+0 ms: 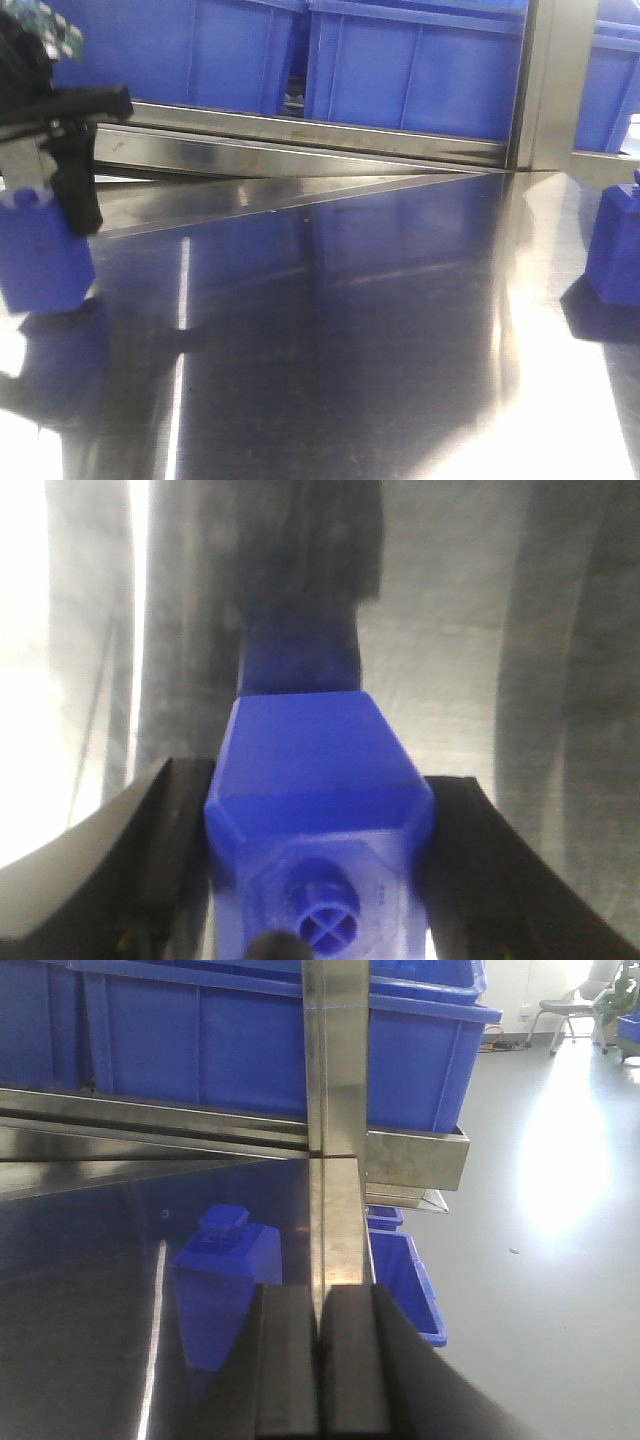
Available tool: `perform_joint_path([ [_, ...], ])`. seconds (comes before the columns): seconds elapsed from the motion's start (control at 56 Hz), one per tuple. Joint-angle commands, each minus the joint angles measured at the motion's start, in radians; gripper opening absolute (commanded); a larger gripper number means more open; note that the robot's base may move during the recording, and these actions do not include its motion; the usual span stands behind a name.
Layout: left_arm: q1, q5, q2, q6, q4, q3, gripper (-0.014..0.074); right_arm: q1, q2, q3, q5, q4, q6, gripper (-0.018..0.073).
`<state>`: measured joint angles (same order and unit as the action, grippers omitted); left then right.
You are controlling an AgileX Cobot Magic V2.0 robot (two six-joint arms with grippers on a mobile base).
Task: Pick and sort blue part to right shelf
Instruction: 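Reach the left gripper down to the blue bottle-shaped part and grasp it, then lift the blue part off the table with the left gripper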
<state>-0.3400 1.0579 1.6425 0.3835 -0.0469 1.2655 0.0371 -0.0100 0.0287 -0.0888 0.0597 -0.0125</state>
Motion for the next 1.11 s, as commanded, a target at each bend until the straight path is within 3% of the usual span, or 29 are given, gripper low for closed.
perform_joint_path([
  [0.0,-0.034,-0.052,-0.12,-0.012,0.047,0.038,0.0283,0.0,-0.017,-0.008,0.089,0.003,0.002,0.0049],
  [0.161,-0.111,-0.14,-0.266,-0.012,0.2,0.031,0.0283,0.0,-0.017,-0.008,0.089,0.003,0.002,0.0049],
  [0.321,-0.149,-0.256,-0.405,-0.012,0.279,-0.034,0.0283,0.0,-0.017,-0.008,0.104,0.003,0.002,0.0049],
  [0.803,-0.149,-0.683,-0.794,-0.012,0.307,-0.506,0.0283,0.0,-0.017,-0.021,0.133,0.004,0.001,0.0049],
  [1.089,-0.149,-0.817,-0.901,-0.012,0.3,-0.648,0.0284,0.0,-0.005,-0.183,-0.062,0.004,0.001,0.0049],
])
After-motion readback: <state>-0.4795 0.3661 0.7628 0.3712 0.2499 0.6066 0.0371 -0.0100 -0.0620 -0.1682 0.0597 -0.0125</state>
